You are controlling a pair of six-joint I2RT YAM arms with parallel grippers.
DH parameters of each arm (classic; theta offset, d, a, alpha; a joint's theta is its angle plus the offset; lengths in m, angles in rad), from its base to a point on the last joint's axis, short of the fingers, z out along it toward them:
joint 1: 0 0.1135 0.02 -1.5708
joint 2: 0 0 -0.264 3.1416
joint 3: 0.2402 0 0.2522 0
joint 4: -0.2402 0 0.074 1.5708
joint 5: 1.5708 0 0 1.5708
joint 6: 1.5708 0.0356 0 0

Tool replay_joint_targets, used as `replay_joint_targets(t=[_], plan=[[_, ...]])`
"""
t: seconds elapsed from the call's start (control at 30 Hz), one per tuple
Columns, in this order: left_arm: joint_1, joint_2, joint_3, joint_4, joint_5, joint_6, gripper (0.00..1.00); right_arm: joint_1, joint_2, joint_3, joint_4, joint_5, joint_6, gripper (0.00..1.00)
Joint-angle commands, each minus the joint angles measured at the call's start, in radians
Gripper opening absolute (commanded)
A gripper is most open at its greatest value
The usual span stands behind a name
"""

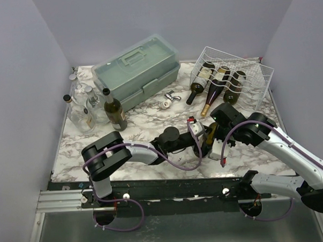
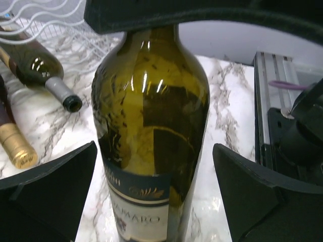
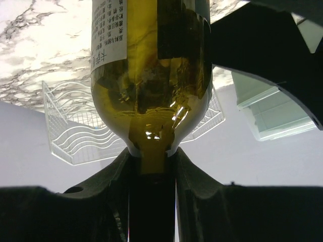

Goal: Take the wine bottle off the wine rack
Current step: Place the wine bottle at the center of the board.

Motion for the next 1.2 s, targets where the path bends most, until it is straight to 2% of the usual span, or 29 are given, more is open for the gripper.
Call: replay_joint_targets(t=[0.0,0.2,0.33,0.43,0.5,0.53,0.6,0.67,0.77,0.8,0.83,0.87,0.9,1.0,1.17], plan=[[-0.022,0.062,0.032,0.204,-0.056,-0.007,0.99,0.007,-0.022,0.004,0.041,-0.008,-0.284,0.03],[-0.037,0.131,0.073,0.219,-0.049,-0.007,0.98,0.007,-0.025,-0.002,0.039,-0.011,-0.268,0.03],[-0.039,0.159,0.079,0.218,-0.077,-0.018,0.9,0.007,-0.027,-0.007,0.042,-0.014,-0.265,0.03],[-0.038,0.162,0.071,0.218,-0.076,-0.023,0.69,0.007,-0.027,-0.007,0.042,-0.016,-0.261,0.04],[-0.038,0.161,0.064,0.218,-0.074,-0.026,0.48,0.007,-0.027,-0.005,0.04,-0.019,-0.256,0.07],[-0.039,0.159,0.061,0.219,-0.076,-0.025,0.35,0.008,-0.027,-0.005,0.04,-0.021,-0.253,0.09],[-0.038,0.158,0.057,0.219,-0.077,-0.022,0.19,0.007,-0.03,-0.007,0.037,-0.027,-0.247,0.18],[-0.038,0.153,0.056,0.219,-0.073,-0.017,0.12,0.007,-0.035,-0.006,0.037,-0.045,-0.243,0.3],[-0.038,0.149,0.055,0.219,-0.06,-0.013,0.04,0.007,-0.047,-0.007,0.046,-0.076,-0.239,0.54],[-0.038,0.146,0.054,0.218,-0.057,-0.011,0.03,0.007,-0.051,-0.007,0.046,-0.083,-0.239,0.64],[-0.038,0.145,0.054,0.219,-0.054,-0.009,0.02,0.007,-0.054,-0.005,0.045,-0.086,-0.234,0.69],[-0.038,0.143,0.054,0.219,-0.051,-0.009,0.01,0.007,-0.057,-0.004,0.042,-0.091,-0.229,0.81],[-0.038,0.141,0.053,0.219,-0.05,-0.008,0.01,0.007,-0.058,-0.003,0.038,-0.095,-0.222,0.89],[-0.038,0.137,0.047,0.219,-0.054,-0.005,0.0,0.007,-0.065,0.002,0.03,-0.111,-0.201,0.99],[-0.037,0.128,0.019,0.23,-0.077,-0.003,0.0,0.007,-0.087,0.042,0.004,-0.196,-0.122,1.0]])
